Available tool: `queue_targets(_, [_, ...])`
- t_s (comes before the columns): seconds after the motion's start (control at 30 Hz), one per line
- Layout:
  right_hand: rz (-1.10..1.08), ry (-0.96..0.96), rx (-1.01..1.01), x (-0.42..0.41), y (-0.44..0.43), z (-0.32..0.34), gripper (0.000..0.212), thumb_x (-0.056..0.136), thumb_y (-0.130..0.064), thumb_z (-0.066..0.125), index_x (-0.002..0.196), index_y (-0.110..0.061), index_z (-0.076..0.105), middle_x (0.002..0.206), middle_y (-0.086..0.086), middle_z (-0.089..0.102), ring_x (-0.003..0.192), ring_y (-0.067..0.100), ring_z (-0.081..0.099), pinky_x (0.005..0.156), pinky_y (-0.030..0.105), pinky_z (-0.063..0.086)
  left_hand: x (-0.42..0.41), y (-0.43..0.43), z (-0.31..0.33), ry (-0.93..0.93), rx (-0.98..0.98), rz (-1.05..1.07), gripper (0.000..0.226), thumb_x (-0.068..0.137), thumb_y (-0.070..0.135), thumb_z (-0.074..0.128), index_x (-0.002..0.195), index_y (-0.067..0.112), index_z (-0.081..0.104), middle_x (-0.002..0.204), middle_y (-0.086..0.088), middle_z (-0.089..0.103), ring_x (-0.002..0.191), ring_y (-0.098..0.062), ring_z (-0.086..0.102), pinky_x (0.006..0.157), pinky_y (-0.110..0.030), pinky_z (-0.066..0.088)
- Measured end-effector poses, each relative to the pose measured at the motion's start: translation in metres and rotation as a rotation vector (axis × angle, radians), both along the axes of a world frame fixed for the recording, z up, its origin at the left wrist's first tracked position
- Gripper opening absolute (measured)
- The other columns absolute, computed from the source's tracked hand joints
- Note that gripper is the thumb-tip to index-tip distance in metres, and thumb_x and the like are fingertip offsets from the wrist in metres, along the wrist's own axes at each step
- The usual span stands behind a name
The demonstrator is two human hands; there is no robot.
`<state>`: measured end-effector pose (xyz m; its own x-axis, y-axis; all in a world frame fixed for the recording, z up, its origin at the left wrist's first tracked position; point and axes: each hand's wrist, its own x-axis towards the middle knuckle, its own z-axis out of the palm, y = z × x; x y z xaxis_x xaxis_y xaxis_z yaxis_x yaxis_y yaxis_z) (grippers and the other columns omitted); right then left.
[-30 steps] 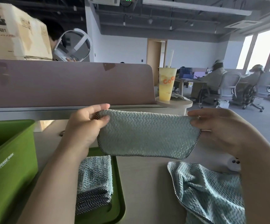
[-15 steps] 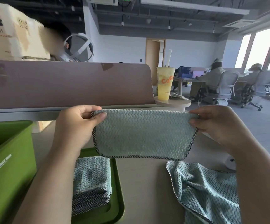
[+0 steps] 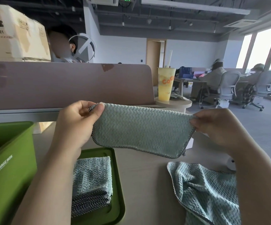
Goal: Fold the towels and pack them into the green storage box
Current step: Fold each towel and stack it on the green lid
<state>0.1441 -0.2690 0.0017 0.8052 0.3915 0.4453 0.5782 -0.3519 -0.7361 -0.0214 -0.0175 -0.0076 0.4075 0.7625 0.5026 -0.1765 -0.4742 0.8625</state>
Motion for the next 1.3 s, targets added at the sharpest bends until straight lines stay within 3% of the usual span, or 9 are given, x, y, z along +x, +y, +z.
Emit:
queue_targets(0.1, [-0.022, 0.020, -0.128, 0.005, 0.003, -0.004, 0.030, 0.083, -0.013, 0.070, 0.059, -0.030, 0.067, 0.060, 0.005, 0.067, 0.053, 0.009, 0.057, 0.065, 0.030, 0.045, -0.001, -0.008, 0.005, -0.064, 0.002, -0.036, 0.017, 0.080, 0.038, 0.072, 0.071, 0.027, 0.063, 0.071, 0.007, 0.060, 0.068, -0.011, 0.054, 0.067, -0.030, 0.043])
queue_targets(0.2, [0.001, 0.051, -0.267, 0.008, 0.011, -0.007, 0.032, 0.080, -0.015, 0.073, 0.054, -0.033, 0.069, 0.073, 0.006, 0.071, 0.077, 0.024, 0.065, 0.077, 0.038, 0.051, -0.002, -0.023, 0.014, -0.074, 0.015, -0.123, 0.012, 0.073, 0.036, 0.078, 0.068, 0.035, 0.067, 0.070, 0.009, 0.063, 0.067, -0.010, 0.057, 0.069, -0.031, 0.045])
queue_targets(0.27, [0.075, 0.018, -0.300, -0.006, 0.020, -0.001, 0.007, 0.082, -0.020, 0.071, 0.077, -0.024, 0.075, 0.087, 0.003, 0.073, 0.091, 0.025, 0.066, 0.086, 0.038, 0.050, -0.003, -0.037, 0.020, -0.050, 0.025, -0.216, 0.018, 0.060, 0.041, 0.083, 0.068, 0.038, 0.068, 0.068, 0.011, 0.064, 0.065, -0.008, 0.059, 0.068, -0.031, 0.047])
queue_targets(0.33, [0.205, 0.005, -0.246, -0.026, 0.029, 0.009, 0.024, 0.081, -0.027, 0.072, 0.104, -0.020, 0.071, 0.106, -0.005, 0.072, 0.102, 0.014, 0.065, 0.093, 0.035, 0.049, -0.003, -0.054, 0.025, 0.011, 0.063, -0.269, 0.030, 0.045, 0.053, 0.080, 0.068, 0.039, 0.068, 0.064, 0.016, 0.066, 0.062, -0.003, 0.060, 0.064, -0.027, 0.046])
queue_targets(0.43, [0.589, 0.010, -0.152, -0.063, 0.042, 0.021, 0.033, 0.082, -0.021, 0.072, 0.115, -0.024, 0.066, 0.115, -0.011, 0.070, 0.113, 0.007, 0.062, 0.099, 0.028, 0.046, -0.004, -0.076, 0.032, 0.075, 0.120, -0.357, 0.033, 0.047, 0.049, 0.087, 0.070, 0.035, 0.067, 0.069, 0.013, 0.070, 0.065, -0.005, 0.064, 0.066, -0.027, 0.048])
queue_targets(0.6, [0.700, 0.001, 0.093, -0.076, 0.044, 0.024, 0.018, 0.081, -0.016, 0.071, 0.098, -0.012, 0.073, 0.101, 0.015, 0.073, 0.096, 0.022, 0.067, 0.093, 0.054, 0.049, -0.016, -0.083, 0.043, 0.048, 0.074, -0.537, 0.038, 0.048, 0.043, 0.088, 0.078, 0.029, 0.068, 0.078, 0.007, 0.073, 0.072, -0.009, 0.070, 0.071, -0.026, 0.051])
queue_targets(0.8, [0.656, 0.138, 0.361, -0.067, 0.026, 0.030, 0.027, 0.076, -0.016, 0.071, 0.098, 0.001, 0.070, 0.097, 0.018, 0.075, 0.094, 0.042, 0.069, 0.087, 0.061, 0.051, -0.039, -0.072, 0.048, 0.351, 0.052, -0.702, 0.041, 0.057, 0.040, 0.079, 0.094, 0.022, 0.074, 0.095, 0.004, 0.077, 0.093, -0.015, 0.072, 0.093, -0.043, 0.050])
queue_targets(1.03, [0.596, 0.080, 0.256, -0.060, 0.018, 0.032, 0.022, 0.078, -0.009, 0.064, 0.097, -0.009, 0.073, 0.095, 0.002, 0.078, 0.091, 0.018, 0.073, 0.087, 0.034, 0.057, -0.033, -0.070, 0.050, 0.164, 0.020, -0.541, 0.031, 0.052, 0.032, 0.076, 0.082, 0.021, 0.076, 0.085, 0.005, 0.077, 0.083, -0.012, 0.073, 0.081, -0.031, 0.051])
queue_targets(1.3, [0.555, -0.051, 0.362, -0.065, 0.024, 0.034, 0.020, 0.078, -0.030, 0.066, 0.092, -0.017, 0.072, 0.081, 0.005, 0.076, 0.077, 0.014, 0.070, 0.078, 0.031, 0.056, -0.029, -0.067, 0.046, 0.111, 0.004, -0.509, 0.031, 0.049, 0.025, 0.077, 0.079, 0.018, 0.075, 0.081, 0.003, 0.077, 0.076, -0.012, 0.073, 0.068, -0.025, 0.053])
